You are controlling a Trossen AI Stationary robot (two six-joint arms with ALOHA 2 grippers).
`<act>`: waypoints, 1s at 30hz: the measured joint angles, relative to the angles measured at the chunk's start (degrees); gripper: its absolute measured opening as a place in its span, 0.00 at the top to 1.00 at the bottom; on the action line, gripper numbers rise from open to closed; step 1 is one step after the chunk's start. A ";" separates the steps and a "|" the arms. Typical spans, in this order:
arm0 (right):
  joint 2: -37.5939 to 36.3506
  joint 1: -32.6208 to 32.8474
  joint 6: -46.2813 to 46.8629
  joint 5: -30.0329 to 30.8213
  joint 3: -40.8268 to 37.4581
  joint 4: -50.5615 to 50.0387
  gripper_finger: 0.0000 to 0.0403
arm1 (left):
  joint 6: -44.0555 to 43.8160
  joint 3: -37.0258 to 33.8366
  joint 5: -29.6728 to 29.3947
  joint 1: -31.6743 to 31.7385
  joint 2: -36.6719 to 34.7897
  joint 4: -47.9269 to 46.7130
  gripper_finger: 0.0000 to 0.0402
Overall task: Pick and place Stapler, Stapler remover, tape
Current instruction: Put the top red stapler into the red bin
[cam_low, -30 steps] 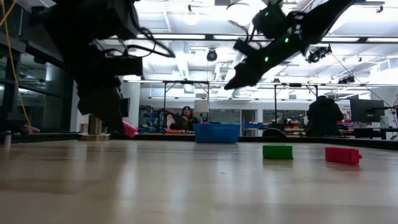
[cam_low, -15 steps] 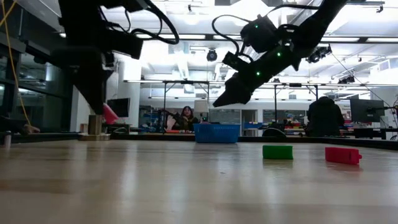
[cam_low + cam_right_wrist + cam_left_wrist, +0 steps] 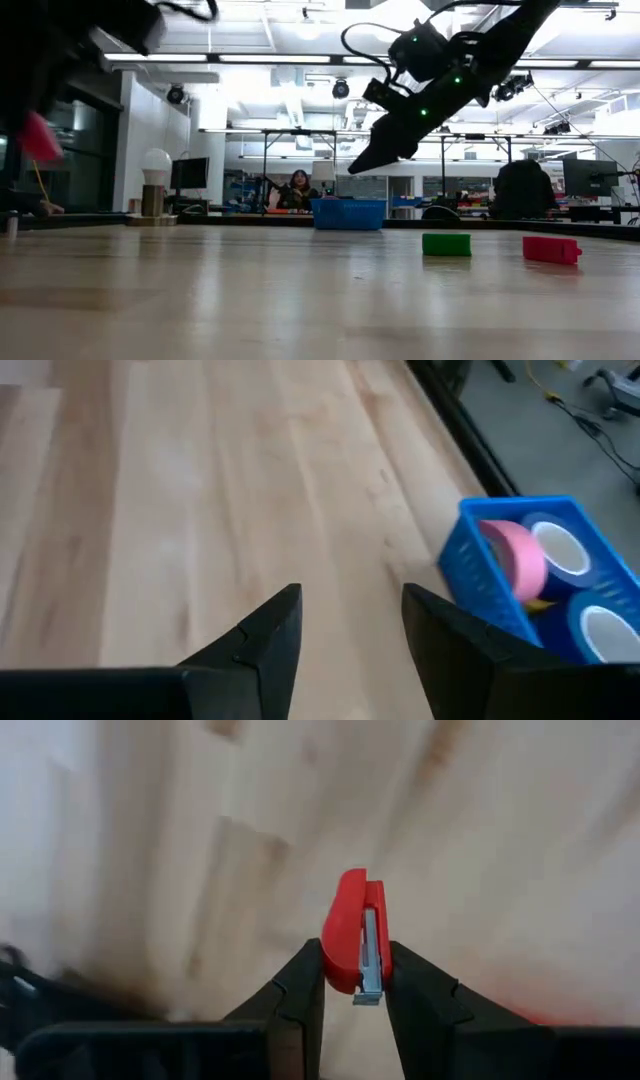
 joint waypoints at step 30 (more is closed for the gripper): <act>0.00 10.98 3.13 -0.36 -6.61 9.51 0.59 | -51.21 6.81 23.85 -24.14 10.06 9.46 0.80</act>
